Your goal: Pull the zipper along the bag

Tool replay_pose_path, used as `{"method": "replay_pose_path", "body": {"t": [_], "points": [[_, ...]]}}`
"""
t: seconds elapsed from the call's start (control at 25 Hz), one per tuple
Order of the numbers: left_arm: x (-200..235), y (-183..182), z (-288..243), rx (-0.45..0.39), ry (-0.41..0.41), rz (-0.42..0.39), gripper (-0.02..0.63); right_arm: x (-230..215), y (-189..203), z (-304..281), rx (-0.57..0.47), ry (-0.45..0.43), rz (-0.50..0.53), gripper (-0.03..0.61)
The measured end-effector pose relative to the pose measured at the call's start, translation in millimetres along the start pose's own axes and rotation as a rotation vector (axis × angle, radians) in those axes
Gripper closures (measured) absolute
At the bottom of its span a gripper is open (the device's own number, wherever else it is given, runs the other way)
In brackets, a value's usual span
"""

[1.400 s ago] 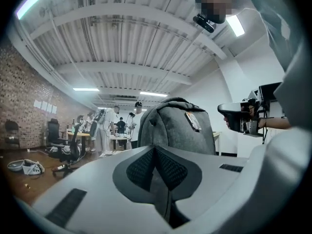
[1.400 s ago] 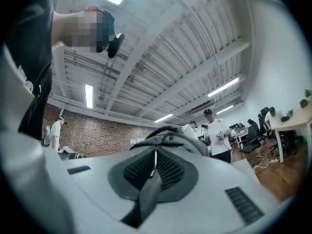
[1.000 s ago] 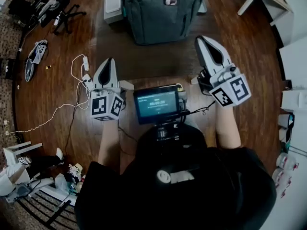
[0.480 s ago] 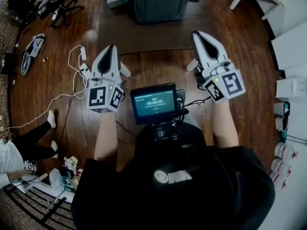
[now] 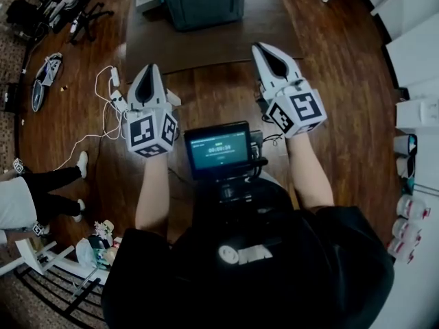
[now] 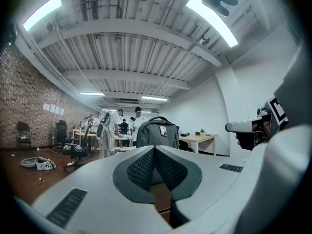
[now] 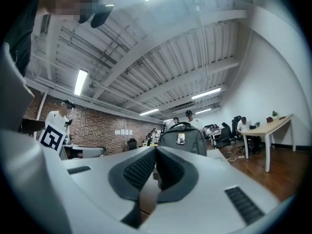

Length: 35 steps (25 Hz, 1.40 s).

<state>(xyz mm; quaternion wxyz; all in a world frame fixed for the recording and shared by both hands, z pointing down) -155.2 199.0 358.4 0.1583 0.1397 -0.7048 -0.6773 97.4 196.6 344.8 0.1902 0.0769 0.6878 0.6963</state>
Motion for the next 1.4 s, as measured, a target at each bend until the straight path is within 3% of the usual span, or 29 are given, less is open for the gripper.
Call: {"method": "replay_pose_path", "body": {"t": [0.48,1.4], "points": [[-8.4,4.2,1.9,0.021,-0.031,-0.014,0.607,11.7,-2.8,5.5,-0.004,-0.032,0.070,0.568],[-20.4,5.8,-1.9,0.020,-0.010,-0.012,0.607,8.5,1.7,8.0,0.001,-0.038,0.042,0.568]]}}
Point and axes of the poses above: the fingertips, and each gripper's own axes: z backward along the fingers, x to its left, y out of its underside, the point moved 3 cm from there along z, backward along the fingers, and after that the axes turned 11 degrees about y, right-handed, at the moved point
